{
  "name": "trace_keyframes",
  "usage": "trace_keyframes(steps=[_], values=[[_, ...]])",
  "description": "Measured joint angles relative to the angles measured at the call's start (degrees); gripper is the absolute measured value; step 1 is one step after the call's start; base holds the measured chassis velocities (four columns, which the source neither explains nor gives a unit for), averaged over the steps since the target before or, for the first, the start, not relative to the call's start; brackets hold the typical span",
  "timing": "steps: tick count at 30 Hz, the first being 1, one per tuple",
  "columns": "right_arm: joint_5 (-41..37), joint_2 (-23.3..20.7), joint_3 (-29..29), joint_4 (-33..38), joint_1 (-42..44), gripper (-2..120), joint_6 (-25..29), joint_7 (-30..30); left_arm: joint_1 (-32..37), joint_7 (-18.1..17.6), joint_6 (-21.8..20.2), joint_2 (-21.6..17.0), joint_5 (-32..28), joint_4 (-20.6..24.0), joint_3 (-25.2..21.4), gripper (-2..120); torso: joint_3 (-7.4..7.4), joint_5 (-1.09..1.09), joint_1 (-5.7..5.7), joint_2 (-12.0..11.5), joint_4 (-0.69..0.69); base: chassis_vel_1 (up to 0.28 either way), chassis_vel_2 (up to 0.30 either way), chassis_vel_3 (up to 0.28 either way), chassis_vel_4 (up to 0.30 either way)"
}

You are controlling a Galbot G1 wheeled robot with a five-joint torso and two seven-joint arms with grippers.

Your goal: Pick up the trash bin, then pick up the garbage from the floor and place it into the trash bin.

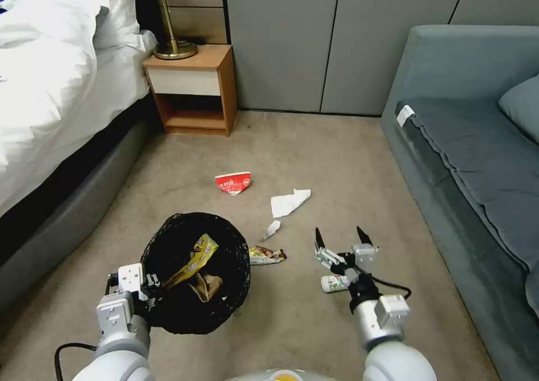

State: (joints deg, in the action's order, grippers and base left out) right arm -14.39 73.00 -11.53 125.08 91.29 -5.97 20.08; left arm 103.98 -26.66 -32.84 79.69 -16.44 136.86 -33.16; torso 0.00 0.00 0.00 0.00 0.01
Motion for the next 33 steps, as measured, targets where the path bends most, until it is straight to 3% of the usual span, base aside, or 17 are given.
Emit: trace_keyframes(steps=[3,4,5,6,8,13,20,33], values=[[-8.7,1.0,0.9,1.1,-2.3,100,-5.6,6.8,0.1,0.0,0.0,0.3,0.3,0.0,0.0,1,0.0,0.0,0.0,0.0,0.0,0.0,0.0,0.0,0.0],[-18.7,2.3,1.3,2.4,-4.1,100,-11.2,13.8,0.1,0.0,0.1,0.7,0.6,-0.1,0.1,1,0.0,0.0,0.0,0.0,-0.01,0.0,0.0,0.0,0.0],[-18.7,2.3,1.3,2.4,-4.1,100,-11.2,13.8,0.1,0.0,0.1,0.7,0.6,-0.1,0.1,1,0.0,0.0,0.0,0.0,-0.01,0.0,0.0,0.0,0.0],[-30.5,3.8,1.0,2.8,-6.1,100,-15.6,19.2,0.0,0.0,0.3,1.1,1.1,-0.4,0.6,1,0.0,0.0,0.0,0.0,-0.01,0.0,0.0,0.0,0.0],[-40.8,6.2,0.2,-0.5,-8.8,100,-18.1,24.8,-0.1,0.0,0.3,1.5,1.8,-0.7,1.3,1,0.0,0.0,0.0,0.0,-0.01,0.0,0.0,0.0,0.0],[-43.3,10.0,-1.0,-9.8,-11.5,100,-18.3,28.5,0.4,0.0,0.6,1.7,2.1,-0.7,1.3,1,0.0,0.0,0.0,0.0,-0.01,0.0,0.0,0.0,0.0],[-43.1,13.7,-1.8,-16.6,-13.9,100,-18.2,29.3,1.0,0.0,0.6,1.7,2.0,0.0,0.9,1,0.0,0.0,0.0,0.0,0.0,0.0,0.0,0.0,0.0],[-41.3,12.4,-5.6,-23.4,-16.3,100,-17.7,28.8,1.1,0.0,0.8,1.7,1.5,0.2,0.7,1,0.0,0.01,0.0,0.0,-0.02,0.0,0.0,0.0,0.0]])
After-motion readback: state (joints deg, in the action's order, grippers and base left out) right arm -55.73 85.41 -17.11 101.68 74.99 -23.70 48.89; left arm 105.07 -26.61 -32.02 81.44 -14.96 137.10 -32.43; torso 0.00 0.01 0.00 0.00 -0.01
